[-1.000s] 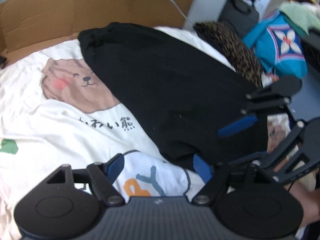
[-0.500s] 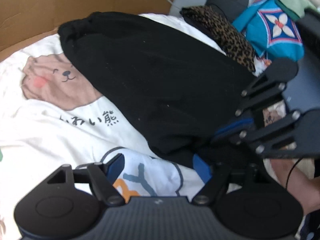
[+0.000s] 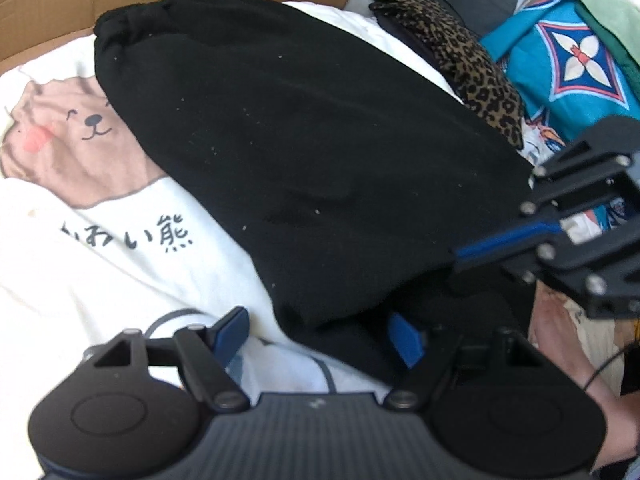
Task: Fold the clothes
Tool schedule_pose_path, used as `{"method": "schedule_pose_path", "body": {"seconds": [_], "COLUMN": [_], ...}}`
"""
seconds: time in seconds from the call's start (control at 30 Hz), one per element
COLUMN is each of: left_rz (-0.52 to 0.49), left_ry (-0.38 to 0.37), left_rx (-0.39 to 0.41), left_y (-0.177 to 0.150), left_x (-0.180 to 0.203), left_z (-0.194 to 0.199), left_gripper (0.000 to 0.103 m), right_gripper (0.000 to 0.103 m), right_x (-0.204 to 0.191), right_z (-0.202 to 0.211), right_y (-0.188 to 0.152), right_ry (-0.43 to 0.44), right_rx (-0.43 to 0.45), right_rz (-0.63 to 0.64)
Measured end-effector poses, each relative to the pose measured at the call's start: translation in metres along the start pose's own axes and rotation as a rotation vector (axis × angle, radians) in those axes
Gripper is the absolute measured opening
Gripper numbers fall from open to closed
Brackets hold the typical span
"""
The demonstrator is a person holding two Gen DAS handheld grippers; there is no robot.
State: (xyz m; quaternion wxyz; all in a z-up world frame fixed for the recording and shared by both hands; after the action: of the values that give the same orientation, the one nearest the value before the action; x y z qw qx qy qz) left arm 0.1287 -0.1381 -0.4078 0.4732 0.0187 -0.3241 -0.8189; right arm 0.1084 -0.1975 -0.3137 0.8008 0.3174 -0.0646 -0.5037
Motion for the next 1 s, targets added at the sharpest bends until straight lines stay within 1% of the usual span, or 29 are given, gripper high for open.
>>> {"method": "schedule_pose_path", "body": {"seconds": [0.07, 0.13, 0.27, 0.37, 0.43, 0.5, 0.57, 0.6, 0.63, 0.67, 0.73, 0.77, 0.83, 0.93, 1.0], "left_rz": [-0.032, -0.068, -0.136, -0.17, -0.167, -0.159, -0.172, -0.187, -0.2, -0.2, -0.179, -0.169, -0.159, -0.186, -0.213], "left_ry": [0.023, 0.041, 0.073, 0.119, 0.142, 0.147, 0.147, 0.144, 0.139, 0.133, 0.119, 0.112, 0.093, 0.074, 0.067], "left_rx": [0.013, 0.031, 0.064, 0.09, 0.09, 0.09, 0.088, 0.087, 0.087, 0.087, 0.084, 0.082, 0.072, 0.059, 0.056], "left_y": [0.0, 0.0, 0.003, 0.008, 0.009, 0.009, 0.007, 0.005, 0.004, 0.003, 0.002, 0.001, -0.001, -0.005, -0.008], "left_x": [0.001, 0.004, 0.008, 0.002, -0.004, -0.008, -0.01, -0.01, -0.011, -0.013, -0.017, -0.019, -0.022, -0.022, -0.021], "left_z": [-0.004, -0.007, -0.009, -0.01, -0.009, -0.006, -0.002, -0.001, 0.002, 0.003, 0.007, 0.008, 0.011, 0.016, 0.021], "left_gripper": [0.079, 0.081, 0.081, 0.075, 0.072, 0.071, 0.067, 0.064, 0.06, 0.057, 0.038, 0.034, 0.02, 0.01, 0.008], "right_gripper": [0.002, 0.002, 0.002, 0.002, 0.004, 0.005, 0.011, 0.026, 0.039, 0.041, 0.041, 0.041, 0.041, 0.041, 0.041], "right_x": [0.001, 0.003, 0.005, 0.006, 0.008, 0.011, 0.017, 0.021, 0.026, 0.034, 0.056, 0.068, 0.087, 0.111, 0.122], "right_z": [0.001, 0.002, 0.006, 0.008, 0.011, 0.015, 0.021, 0.024, 0.026, 0.026, 0.022, 0.019, 0.015, 0.009, 0.006], "right_y": [-0.001, 0.0, 0.001, 0.001, 0.001, 0.001, 0.002, 0.002, 0.001, 0.0, -0.009, -0.014, -0.024, -0.039, -0.05], "right_ry": [0.005, 0.007, 0.02, 0.035, 0.044, 0.052, 0.055, 0.043, 0.028, 0.007, -0.044, -0.073, -0.136, -0.227, -0.26], "right_rx": [0.004, 0.01, 0.025, 0.033, 0.043, 0.057, 0.079, 0.091, 0.1, 0.102, 0.08, 0.064, 0.034, -0.007, -0.036], "right_rz": [-0.011, -0.025, -0.051, -0.073, -0.095, -0.119, -0.135, -0.129, -0.125, -0.129, -0.167, -0.188, -0.203, -0.209, -0.217]}}
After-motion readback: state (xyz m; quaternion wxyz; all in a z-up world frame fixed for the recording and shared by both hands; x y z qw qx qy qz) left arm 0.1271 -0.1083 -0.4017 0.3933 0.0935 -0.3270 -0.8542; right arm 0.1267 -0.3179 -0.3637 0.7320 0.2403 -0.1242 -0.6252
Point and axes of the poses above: each gripper's, at about its wrist camera, not at the fingertips, and z roughly against the way its jaws point, x to its right, y to its top, the point moved 9 cm from there along -z, roughly the way its jaws point, and after that the axes turned 8 degrees about x, right-handed, at the moved point
